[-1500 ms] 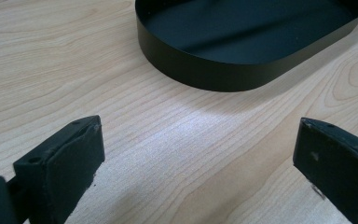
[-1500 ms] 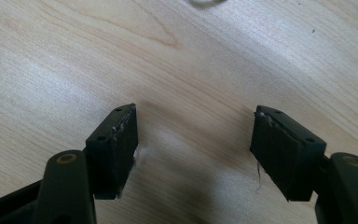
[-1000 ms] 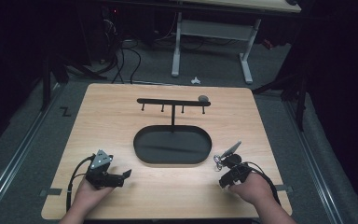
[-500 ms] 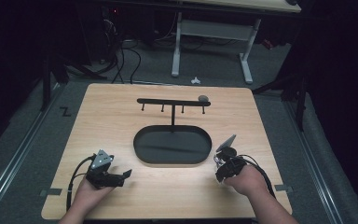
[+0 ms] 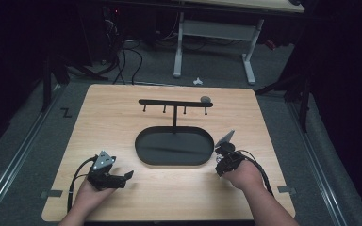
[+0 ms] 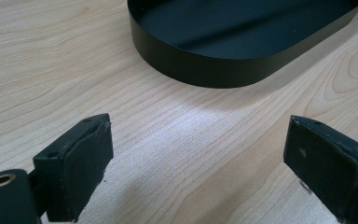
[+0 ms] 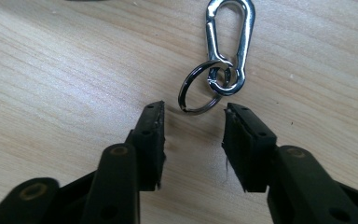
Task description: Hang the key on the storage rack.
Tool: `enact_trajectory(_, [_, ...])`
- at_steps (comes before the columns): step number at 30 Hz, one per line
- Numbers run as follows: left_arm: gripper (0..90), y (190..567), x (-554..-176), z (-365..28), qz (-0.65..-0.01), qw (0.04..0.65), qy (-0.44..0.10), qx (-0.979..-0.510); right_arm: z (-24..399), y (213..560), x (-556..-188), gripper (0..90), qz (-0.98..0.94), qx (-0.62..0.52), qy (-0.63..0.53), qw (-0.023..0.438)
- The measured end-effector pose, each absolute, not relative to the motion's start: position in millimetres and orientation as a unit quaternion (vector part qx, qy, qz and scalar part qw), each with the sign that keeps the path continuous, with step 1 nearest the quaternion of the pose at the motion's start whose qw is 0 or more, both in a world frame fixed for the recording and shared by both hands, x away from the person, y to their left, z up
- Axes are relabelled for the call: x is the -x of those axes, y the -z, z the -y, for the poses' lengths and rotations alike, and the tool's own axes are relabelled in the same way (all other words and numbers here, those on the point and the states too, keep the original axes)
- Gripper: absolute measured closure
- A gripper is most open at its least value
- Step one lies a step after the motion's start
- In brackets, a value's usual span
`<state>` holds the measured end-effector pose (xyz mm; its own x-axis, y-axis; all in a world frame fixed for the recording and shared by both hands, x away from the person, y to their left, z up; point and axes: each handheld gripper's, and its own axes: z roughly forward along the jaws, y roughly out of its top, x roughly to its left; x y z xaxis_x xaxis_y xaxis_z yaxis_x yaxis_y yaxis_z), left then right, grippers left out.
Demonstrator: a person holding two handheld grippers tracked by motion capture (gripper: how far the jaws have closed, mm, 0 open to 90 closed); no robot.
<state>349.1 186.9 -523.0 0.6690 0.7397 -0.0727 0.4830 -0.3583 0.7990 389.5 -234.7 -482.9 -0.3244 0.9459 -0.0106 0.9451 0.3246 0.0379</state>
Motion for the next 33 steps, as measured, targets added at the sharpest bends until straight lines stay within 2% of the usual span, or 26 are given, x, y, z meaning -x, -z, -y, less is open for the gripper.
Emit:
enact_trajectory(2, [8.8,523,-349,-187,-0.377,0.422,-0.152,-0.811,234,484,-390,62.7,-0.813,-0.581,-0.008,0.016])
enact_trajectory(9, [9.4,523,-349,-186,-0.374,0.422,-0.151,-0.812,232,479,-389,86.7,-0.826,-0.563,-0.001,0.042])
enact_trajectory(21, [9.6,523,-349,-185,-0.373,0.421,-0.151,-0.813,232,459,-387,90.0,-0.843,-0.537,0.000,0.033])
enact_trajectory(27, [9.7,523,-349,-185,-0.373,0.421,-0.151,-0.813,230,454,-388,89.6,-0.847,-0.531,0.006,0.031])
enact_trajectory(30, [9.7,523,-349,-185,-0.373,0.420,-0.150,-0.813,230,457,-387,68.6,-0.838,-0.545,-0.010,0.022])
enact_trajectory(33, [9.8,524,-349,-185,-0.373,0.419,-0.150,-0.814,233,459,-388,62.7,-0.833,-0.552,-0.008,0.042])
